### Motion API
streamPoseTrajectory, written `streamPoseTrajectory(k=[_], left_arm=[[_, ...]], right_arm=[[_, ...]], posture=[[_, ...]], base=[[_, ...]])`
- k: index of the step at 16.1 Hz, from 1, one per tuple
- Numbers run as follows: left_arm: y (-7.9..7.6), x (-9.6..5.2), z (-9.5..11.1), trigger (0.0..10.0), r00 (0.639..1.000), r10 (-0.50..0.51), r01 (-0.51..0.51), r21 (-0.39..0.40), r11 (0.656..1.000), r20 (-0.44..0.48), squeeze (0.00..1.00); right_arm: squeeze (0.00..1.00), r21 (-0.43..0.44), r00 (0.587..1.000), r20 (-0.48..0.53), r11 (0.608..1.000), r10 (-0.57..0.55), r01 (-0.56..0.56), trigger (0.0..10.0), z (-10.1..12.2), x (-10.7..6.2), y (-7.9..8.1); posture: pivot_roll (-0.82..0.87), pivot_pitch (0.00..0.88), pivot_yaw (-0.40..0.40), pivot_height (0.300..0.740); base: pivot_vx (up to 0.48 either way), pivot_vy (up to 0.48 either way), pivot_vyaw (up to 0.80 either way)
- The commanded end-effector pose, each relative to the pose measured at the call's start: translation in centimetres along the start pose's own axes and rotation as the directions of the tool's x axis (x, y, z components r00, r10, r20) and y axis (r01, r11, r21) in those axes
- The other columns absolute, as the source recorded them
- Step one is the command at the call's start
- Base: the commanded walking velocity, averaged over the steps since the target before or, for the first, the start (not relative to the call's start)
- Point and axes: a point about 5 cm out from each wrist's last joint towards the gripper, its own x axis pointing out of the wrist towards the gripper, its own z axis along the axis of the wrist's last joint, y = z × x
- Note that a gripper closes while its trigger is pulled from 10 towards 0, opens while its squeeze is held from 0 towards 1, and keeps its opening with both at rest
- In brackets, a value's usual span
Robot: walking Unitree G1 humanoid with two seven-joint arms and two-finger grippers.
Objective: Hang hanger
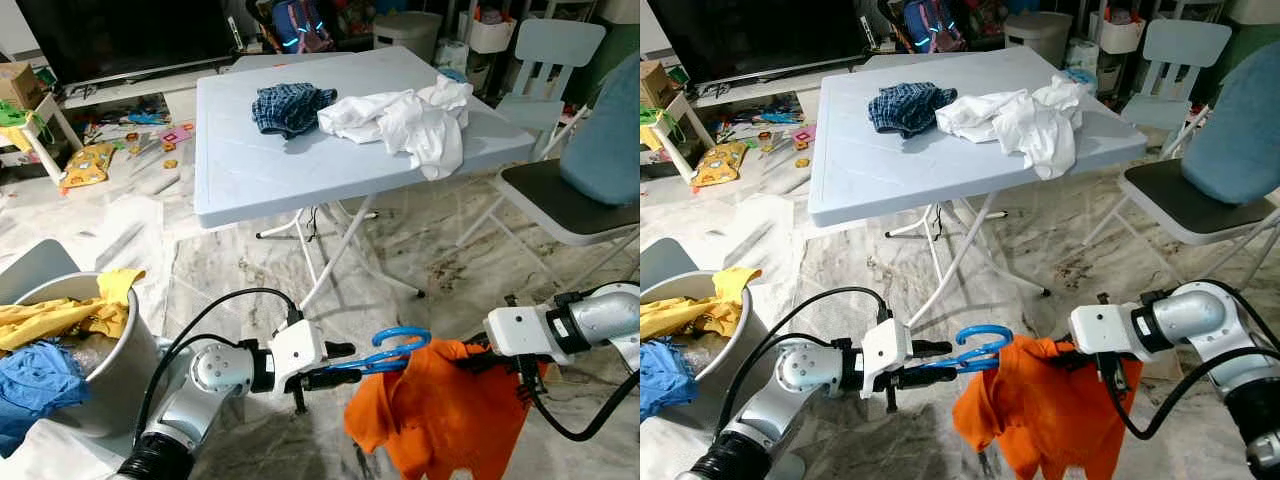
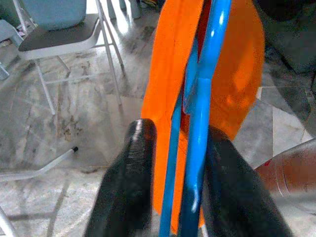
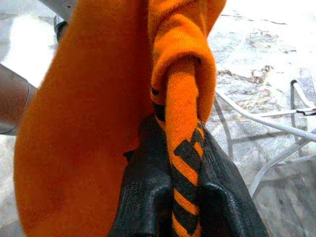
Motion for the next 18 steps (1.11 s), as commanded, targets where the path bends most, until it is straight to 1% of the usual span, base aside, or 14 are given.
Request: streamPoseTrajectory(k=[1, 4, 10, 13, 14, 17, 18], left_arm=[[0.3, -0.2, 0.0, 0.0, 1.000, -0.015, 0.015, 0.014, 1.000, -0.019, 0.00], [-0.1, -0.1, -0.5, 0.0, 0.998, -0.044, 0.044, -0.008, 0.999, -0.041, 0.00], [-0.2, -0.1, -0.7, 0.0, 0.997, -0.057, 0.055, -0.030, 0.998, -0.049, 0.00], [0.2, -0.1, -0.7, 0.0, 0.999, -0.007, 0.006, -0.037, 0.999, -0.033, 0.00], [0.4, -0.2, -0.7, 0.0, 0.999, 0.028, -0.029, -0.056, 0.998, -0.015, 0.00], [0.4, -0.3, -1.0, 0.0, 0.998, 0.062, -0.062, -0.079, 0.995, -0.008, 0.00], [0.3, -0.5, -1.3, 0.0, 0.996, 0.086, -0.087, -0.085, 0.993, -0.011, 0.00]], right_arm=[[0.00, -0.041, 0.999, 0.017, 0.999, -0.034, 0.035, 10.0, 0.7, -0.5, -1.0], [0.00, -0.050, 0.999, 0.025, 0.998, -0.046, 0.047, 10.0, 0.9, -0.4, -1.3], [0.00, -0.067, 0.997, 0.039, 0.995, -0.071, 0.073, 10.0, 1.2, -0.1, -1.7], [0.00, -0.082, 0.993, 0.042, 0.990, -0.115, 0.118, 10.0, 1.3, 0.3, -2.1], [0.00, -0.095, 0.988, 0.039, 0.984, -0.147, 0.150, 10.0, 1.4, 0.8, -2.4], [0.00, -0.106, 0.981, 0.022, 0.975, -0.194, 0.195, 10.0, 1.3, 1.5, -2.9], [0.29, -0.075, 0.967, 0.020, 0.965, -0.252, 0.253, 10.0, 1.3, 1.9, -3.9]], posture=[[-0.24, 0.000, 0.084, 0.740], [-0.24, 0.000, 0.083, 0.740], [-0.24, 0.000, 0.081, 0.740], [-0.24, 0.000, 0.076, 0.740], [-0.24, 0.000, 0.075, 0.740], [-0.24, 0.000, 0.070, 0.740], [-0.23, 0.000, 0.064, 0.740]], base=[[0.000, 0.000, 0.00], [0.000, 0.000, 0.00], [0.000, 0.000, 0.00], [0.000, 0.000, 0.00], [0.000, 0.000, 0.00], [0.000, 0.000, 0.00], [0.000, 0.000, 0.00]])
